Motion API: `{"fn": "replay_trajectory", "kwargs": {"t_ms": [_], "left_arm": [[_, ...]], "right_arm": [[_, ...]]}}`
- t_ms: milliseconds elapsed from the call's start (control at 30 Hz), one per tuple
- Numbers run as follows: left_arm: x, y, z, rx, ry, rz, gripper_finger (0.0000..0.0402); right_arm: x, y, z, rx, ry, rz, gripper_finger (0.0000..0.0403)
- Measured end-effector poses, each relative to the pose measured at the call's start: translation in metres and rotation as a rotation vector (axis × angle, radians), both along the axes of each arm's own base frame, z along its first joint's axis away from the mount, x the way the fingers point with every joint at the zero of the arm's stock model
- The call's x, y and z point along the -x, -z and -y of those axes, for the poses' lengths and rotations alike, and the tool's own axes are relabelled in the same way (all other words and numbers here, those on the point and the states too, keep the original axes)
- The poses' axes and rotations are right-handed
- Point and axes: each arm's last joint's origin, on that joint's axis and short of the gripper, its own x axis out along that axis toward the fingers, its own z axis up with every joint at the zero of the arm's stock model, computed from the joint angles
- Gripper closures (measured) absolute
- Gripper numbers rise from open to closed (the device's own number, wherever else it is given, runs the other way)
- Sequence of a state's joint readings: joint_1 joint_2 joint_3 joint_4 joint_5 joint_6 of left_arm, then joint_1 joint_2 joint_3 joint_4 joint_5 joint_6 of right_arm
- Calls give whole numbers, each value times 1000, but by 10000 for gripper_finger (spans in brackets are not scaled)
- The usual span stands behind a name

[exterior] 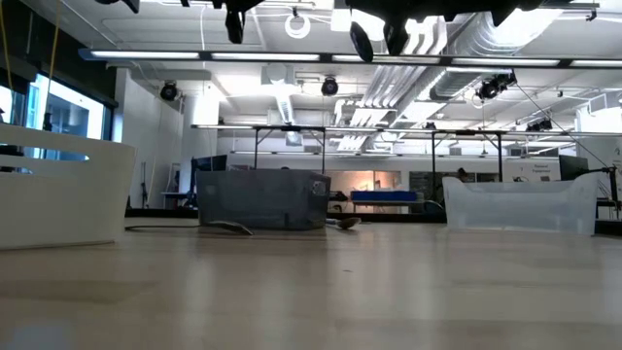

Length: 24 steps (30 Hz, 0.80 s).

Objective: Sort silverware by color (type)
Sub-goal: Put the top right black spoon into the transparent bin

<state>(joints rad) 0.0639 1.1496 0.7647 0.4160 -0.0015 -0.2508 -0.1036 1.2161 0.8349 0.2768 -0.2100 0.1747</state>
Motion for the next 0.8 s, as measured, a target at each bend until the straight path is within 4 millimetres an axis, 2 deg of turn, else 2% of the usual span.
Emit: {"fn": "replay_trajectory", "kwargs": {"t_ms": [800], "left_arm": [[0,0,-1,-35,-38,-3,401]], "right_arm": [[0,0,0,0,-1,-2,403]]}}
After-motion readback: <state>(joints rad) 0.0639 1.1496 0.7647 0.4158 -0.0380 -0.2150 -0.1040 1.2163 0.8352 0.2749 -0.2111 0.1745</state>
